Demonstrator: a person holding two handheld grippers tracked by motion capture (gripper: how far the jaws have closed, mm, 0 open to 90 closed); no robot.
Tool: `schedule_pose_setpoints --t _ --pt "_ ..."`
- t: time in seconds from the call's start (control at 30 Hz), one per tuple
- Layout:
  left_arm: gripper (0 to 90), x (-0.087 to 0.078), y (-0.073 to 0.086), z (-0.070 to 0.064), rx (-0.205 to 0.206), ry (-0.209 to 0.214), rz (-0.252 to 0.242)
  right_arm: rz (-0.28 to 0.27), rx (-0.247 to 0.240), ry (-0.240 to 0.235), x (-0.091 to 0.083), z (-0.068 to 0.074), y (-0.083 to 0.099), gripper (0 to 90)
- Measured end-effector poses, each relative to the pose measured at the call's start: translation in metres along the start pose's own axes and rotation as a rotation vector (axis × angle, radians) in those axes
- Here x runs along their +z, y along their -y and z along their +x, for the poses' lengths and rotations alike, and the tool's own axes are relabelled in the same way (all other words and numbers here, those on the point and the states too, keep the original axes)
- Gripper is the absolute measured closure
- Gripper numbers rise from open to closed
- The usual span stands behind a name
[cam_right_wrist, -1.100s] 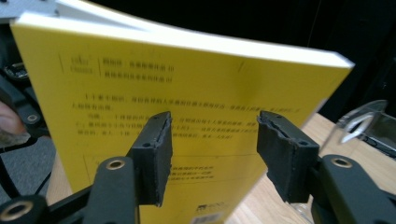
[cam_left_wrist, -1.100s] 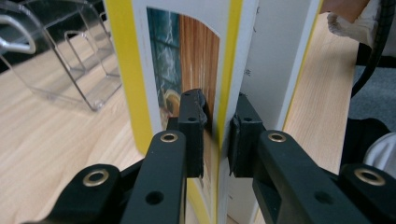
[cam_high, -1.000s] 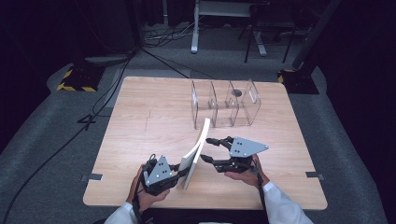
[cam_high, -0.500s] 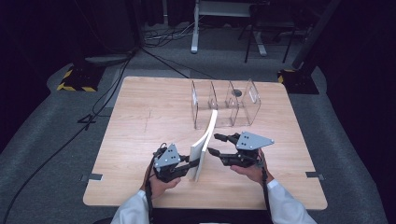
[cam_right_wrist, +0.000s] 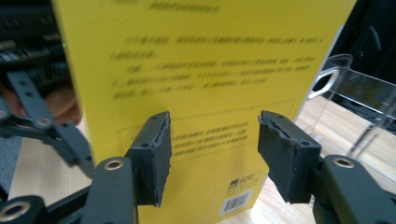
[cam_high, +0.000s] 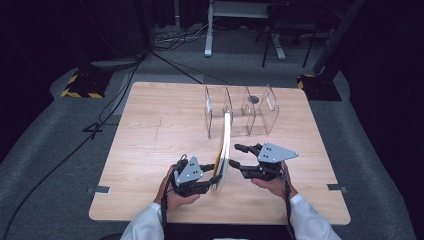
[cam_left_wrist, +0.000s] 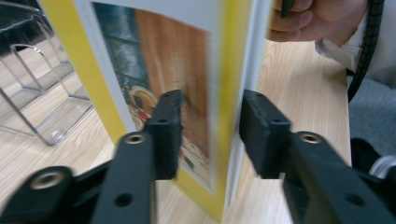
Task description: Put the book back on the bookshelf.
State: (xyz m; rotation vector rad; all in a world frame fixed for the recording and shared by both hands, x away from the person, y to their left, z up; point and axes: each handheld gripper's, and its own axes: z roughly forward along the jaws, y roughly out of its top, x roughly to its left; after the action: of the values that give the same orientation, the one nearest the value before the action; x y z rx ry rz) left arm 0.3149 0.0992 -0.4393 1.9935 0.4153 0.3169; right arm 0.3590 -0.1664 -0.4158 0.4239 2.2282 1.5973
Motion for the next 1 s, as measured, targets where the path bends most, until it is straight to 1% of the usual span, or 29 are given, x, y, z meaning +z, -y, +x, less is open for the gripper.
schedule_pose_setpoints --t 0.03,0.07,0.13,0.17,0.27,0.33,0.43,0.5,0.53,0.57,0.63,0.7,0.73,0.77,0.8,0.83,0.87,0.9,0.97,1.0 --pt "44.8 -0.001 0.000 -0.003 0.003 0.012 0.011 0.006 -0.005 -0.003 0.001 0.002 0.001 43.6" --pt "41.2 -0.001 0.000 -0.005 0.014 0.004 0.022 0.019 -0.020 -0.004 0.003 0.004 0.002 43.6" --pt "31.9 0.002 0.000 -0.010 0.013 0.004 0.051 0.022 -0.025 -0.008 0.005 0.007 0.004 43.6" --pt "26.4 0.004 0.000 -0.012 0.013 -0.004 0.056 0.027 -0.029 -0.014 0.007 0.009 0.005 43.2" --pt "22.2 0.010 -0.001 -0.013 -0.006 -0.019 0.063 0.036 -0.045 -0.008 0.010 0.013 0.005 42.9" --pt "21.7 0.013 -0.001 -0.014 -0.014 -0.033 0.065 0.037 -0.052 -0.004 0.011 0.014 0.006 42.7" --pt "21.2 0.017 -0.001 -0.015 -0.035 -0.050 0.060 0.043 -0.040 0.002 0.012 0.013 0.008 41.9" --pt "21.2 0.022 0.000 -0.017 -0.043 -0.073 0.069 0.050 -0.038 0.014 0.013 0.011 0.010 41.2" --pt "21.2 0.025 0.001 -0.017 -0.049 -0.090 0.078 0.049 -0.032 0.015 0.013 0.011 0.011 41.1" --pt "21.0 0.027 0.001 -0.018 -0.051 -0.098 0.082 0.049 -0.031 0.015 0.013 0.011 0.011 41.3" --pt "20.9 0.032 0.002 -0.018 -0.069 -0.122 0.090 0.049 -0.036 0.019 0.013 0.012 0.010 41.7" --pt "21.0 0.033 0.002 -0.018 -0.070 -0.129 0.094 0.048 -0.034 0.019 0.014 0.012 0.010 41.8" --pt "21.0 0.034 0.003 -0.019 -0.073 -0.144 0.095 0.047 -0.035 0.020 0.014 0.012 0.010 42.0" --pt "27.8 0.035 0.003 -0.019 -0.073 -0.164 0.097 0.044 -0.038 0.023 0.015 0.013 0.010 42.1" --pt "27.8 0.035 0.003 -0.020 -0.074 -0.187 0.098 0.044 -0.038 0.023 0.015 0.013 0.010 42.1" --pt "32.2 0.034 0.003 -0.020 -0.076 -0.206 0.096 0.045 -0.039 0.024 0.015 0.013 0.010 41.6" --pt "39.9 0.034 0.003 -0.020 -0.073 -0.223 0.095 0.044 -0.035 0.026 0.014 0.013 0.011 40.6" --pt "48.6 0.032 0.003 -0.018 -0.077 -0.229 0.094 0.046 -0.036 0.024 0.014 0.012 0.011 40.0" --pt "54.4 0.030 0.005 -0.015 -0.090 -0.202 0.088 0.043 -0.033 0.029 0.013 0.011 0.011 39.2" --pt "57.0 0.028 0.005 -0.015 -0.090 -0.197 0.090 0.043 -0.031 0.033 0.013 0.011 0.011 39.0"
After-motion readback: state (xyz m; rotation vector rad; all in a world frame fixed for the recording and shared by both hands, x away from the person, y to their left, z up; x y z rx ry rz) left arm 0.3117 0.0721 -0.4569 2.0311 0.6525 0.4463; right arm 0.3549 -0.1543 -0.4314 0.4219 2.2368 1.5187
